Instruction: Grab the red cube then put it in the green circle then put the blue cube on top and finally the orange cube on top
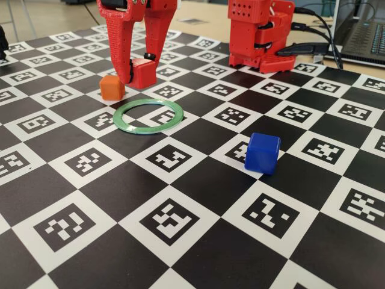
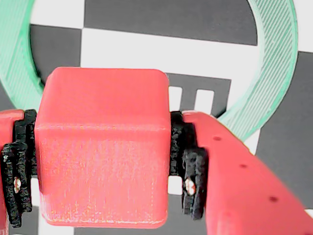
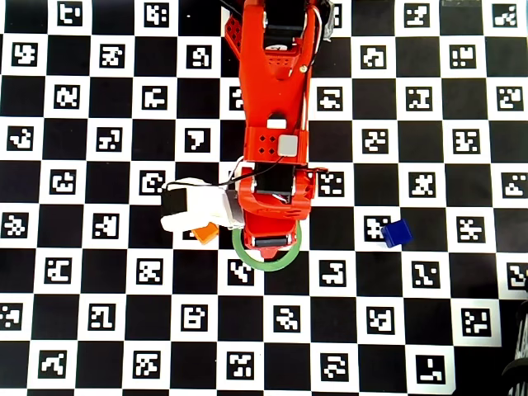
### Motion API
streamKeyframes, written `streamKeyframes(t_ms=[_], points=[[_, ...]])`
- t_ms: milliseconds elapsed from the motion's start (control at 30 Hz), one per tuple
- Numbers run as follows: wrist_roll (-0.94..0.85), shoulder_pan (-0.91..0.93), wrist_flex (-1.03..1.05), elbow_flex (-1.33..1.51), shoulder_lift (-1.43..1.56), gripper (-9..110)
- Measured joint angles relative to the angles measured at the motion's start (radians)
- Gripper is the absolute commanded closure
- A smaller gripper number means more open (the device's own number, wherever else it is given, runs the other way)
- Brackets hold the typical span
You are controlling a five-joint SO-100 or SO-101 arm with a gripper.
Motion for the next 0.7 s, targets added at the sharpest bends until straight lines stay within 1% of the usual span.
streamKeyframes(t_ms=[700], points=[[0.011, 0.0, -0.095, 0.048, -0.055, 101]])
